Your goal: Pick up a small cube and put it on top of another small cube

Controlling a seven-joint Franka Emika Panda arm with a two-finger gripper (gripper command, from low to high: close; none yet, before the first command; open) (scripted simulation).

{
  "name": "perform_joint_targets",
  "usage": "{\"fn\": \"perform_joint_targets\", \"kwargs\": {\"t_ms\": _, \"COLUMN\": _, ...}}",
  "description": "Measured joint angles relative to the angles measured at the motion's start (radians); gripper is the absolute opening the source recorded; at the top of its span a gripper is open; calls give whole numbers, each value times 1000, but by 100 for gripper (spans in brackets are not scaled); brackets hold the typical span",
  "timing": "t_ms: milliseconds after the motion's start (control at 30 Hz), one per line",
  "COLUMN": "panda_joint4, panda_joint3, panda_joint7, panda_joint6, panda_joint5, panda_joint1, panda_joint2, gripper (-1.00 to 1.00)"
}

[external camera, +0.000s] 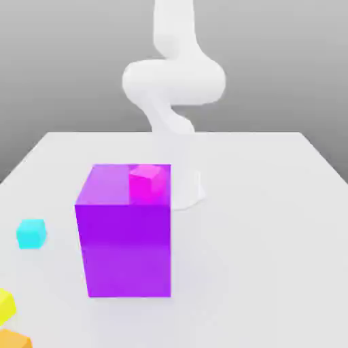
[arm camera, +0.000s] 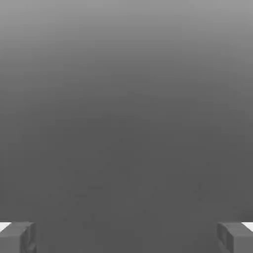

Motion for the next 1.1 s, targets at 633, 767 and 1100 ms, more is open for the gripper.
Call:
{"fn": "perform_joint_targets", "kwargs": {"t_ms": 633, "panda_joint4": 126, "panda_joint3": -177, "panda_joint7": -140, "panda_joint6": 128, "panda_joint5": 101, "panda_joint1": -82, "panda_joint2": 695, "gripper": 0}}
{"fn": "perform_joint_targets", "kwargs": {"t_ms": 767, "panda_joint4": 152, "panda_joint3": -187, "panda_joint7": -177, "panda_joint6": 154, "panda_joint5": 134, "panda_joint1": -121, "panda_joint2": 842, "gripper": 0}}
{"fn": "perform_joint_targets", "kwargs": {"t_ms": 1100, "panda_joint4": 219, "panda_joint3": -196, "panda_joint7": -250, "panda_joint6": 234, "panda_joint5": 190, "panda_joint1": -225, "panda_joint2": 1205, "gripper": 0}}
